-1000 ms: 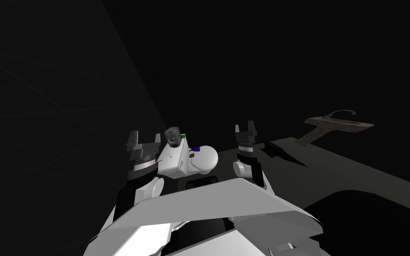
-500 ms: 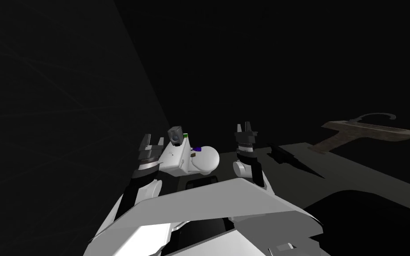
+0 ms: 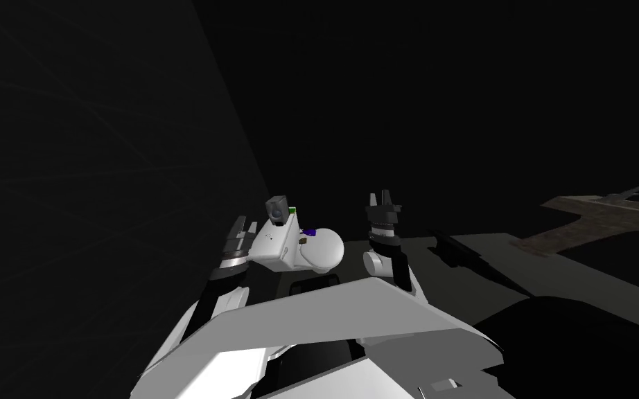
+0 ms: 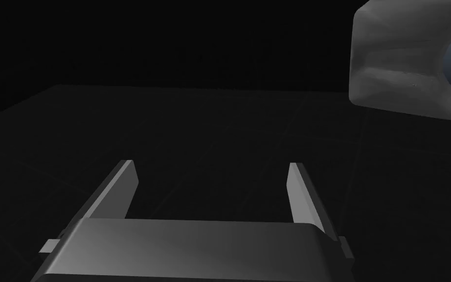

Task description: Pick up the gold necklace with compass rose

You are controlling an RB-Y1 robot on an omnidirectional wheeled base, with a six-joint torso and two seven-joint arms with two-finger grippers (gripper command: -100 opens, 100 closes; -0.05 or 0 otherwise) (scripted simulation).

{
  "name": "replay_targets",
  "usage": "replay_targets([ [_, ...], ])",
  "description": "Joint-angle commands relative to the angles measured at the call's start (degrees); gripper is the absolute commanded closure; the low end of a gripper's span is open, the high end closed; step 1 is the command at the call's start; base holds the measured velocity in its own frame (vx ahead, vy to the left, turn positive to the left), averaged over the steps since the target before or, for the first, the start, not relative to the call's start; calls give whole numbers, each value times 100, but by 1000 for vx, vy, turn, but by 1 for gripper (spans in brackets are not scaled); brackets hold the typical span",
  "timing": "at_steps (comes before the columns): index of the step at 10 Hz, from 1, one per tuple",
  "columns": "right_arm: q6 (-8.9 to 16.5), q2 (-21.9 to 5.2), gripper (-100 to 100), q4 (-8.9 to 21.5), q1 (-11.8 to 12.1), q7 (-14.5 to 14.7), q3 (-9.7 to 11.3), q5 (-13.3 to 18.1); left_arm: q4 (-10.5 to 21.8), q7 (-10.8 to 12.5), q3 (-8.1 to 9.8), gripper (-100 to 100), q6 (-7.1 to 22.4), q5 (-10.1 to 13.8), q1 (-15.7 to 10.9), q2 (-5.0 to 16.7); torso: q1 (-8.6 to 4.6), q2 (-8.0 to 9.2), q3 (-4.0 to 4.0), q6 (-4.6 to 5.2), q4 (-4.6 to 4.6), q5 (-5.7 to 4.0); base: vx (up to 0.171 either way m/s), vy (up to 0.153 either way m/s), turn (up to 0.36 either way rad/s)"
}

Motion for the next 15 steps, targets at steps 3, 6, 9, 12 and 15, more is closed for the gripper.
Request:
replay_targets([
  [3, 0, 0, 0, 0, 0, 0, 0, 0, 419, -157, 88, -100, 29, -162, -58, 89, 6, 0, 0, 0, 0, 1, 7, -22, 63],
  [6, 0, 0, 0, 0, 0, 0, 0, 0, 829, -361, 160, -100, 104, -367, -103, 170, 4, -1, -1, 1, 0, 1, 7, -30, 86],
  [9, 0, 0, 0, 0, 0, 0, 0, 0, 1256, -597, 219, -100, 197, -587, -202, 311, 6, 1, 1, 1, 0, 1, 1, -22, 28],
  [12, 0, 0, 0, 0, 0, 0, 0, 0, 1718, -864, 265, -100, 306, -822, -357, 494, 12, 1, 1, 2, 0, 2, 1, -8, -13],
  [15, 0, 0, 0, 0, -1, 0, 0, 0, 2177, -1156, 297, -100, 426, -1070, -567, 688, 16, 1, 1, 2, 1, 3, 0, -1, -50],
])
